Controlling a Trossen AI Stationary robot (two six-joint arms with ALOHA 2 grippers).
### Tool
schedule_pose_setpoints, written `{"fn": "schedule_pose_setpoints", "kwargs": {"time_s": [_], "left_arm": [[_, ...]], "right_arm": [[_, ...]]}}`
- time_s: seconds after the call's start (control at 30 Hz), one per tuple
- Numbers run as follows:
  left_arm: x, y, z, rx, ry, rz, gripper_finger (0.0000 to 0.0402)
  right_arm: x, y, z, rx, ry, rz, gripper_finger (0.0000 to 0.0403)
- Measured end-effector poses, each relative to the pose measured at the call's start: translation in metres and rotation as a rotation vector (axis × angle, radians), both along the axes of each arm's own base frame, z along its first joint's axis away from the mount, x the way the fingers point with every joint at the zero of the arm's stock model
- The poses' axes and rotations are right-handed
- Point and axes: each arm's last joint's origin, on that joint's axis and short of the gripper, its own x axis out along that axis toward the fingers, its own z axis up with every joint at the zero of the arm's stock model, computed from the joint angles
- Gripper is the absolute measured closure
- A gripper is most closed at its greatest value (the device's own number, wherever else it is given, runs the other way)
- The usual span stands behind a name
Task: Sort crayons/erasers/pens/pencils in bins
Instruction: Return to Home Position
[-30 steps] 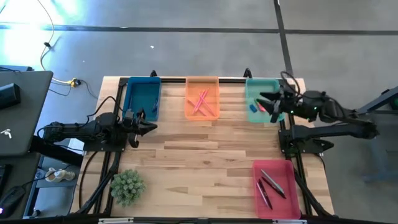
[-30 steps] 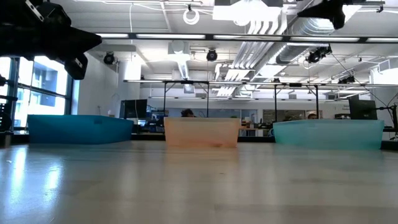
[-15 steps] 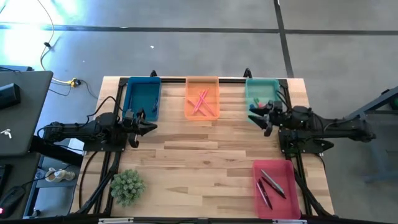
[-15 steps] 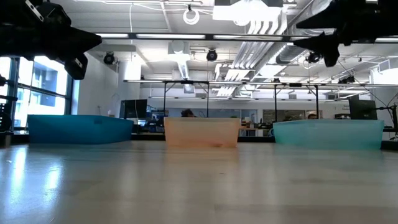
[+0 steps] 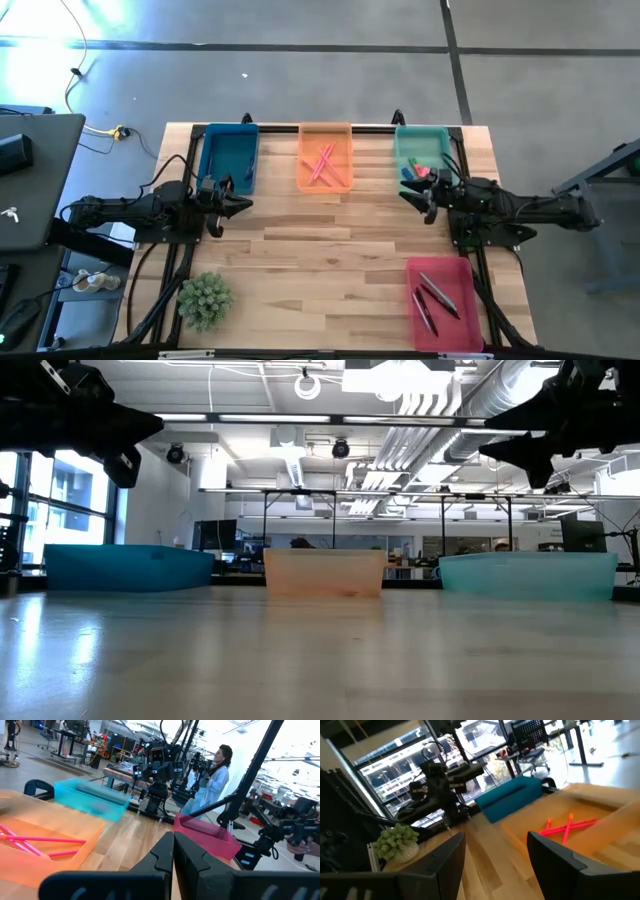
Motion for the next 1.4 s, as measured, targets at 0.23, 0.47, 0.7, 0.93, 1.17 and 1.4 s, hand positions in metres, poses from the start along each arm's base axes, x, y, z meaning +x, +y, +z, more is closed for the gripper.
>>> {"fn": "schedule_pose_setpoints", "kwargs": {"time_s": [0.23, 0.47, 0.7, 0.93, 1.17, 1.4], "left_arm": [[0.0, 0.0, 0.0, 0.0, 0.0, 0.0, 0.0401], [0.0, 0.0, 0.0, 0.0, 0.0, 0.0, 0.0401], [0.0, 0.0, 0.0, 0.0, 0.0, 0.0, 0.0401], [0.0, 0.0, 0.0, 0.0, 0.0, 0.0, 0.0401], [0.0, 0.0, 0.0, 0.0, 0.0, 0.0, 0.0401], [0.0, 0.0, 0.0, 0.0, -0.001, 0.0, 0.0401]], "right_arm": [[-0.004, 0.001, -0.001, -0.05, -0.004, 0.036, 0.0199], [-0.004, 0.003, -0.018, -0.026, -0.019, 0.077, 0.0199], [-0.007, 0.002, -0.028, -0.038, -0.03, 0.064, 0.0199], [-0.013, 0.003, -0.028, -0.081, -0.067, 0.055, 0.0199], [-0.012, -0.001, -0.031, -0.085, -0.022, -0.019, 0.0199], [-0.012, -0.001, -0.031, -0.078, -0.023, -0.026, 0.0199]]}}
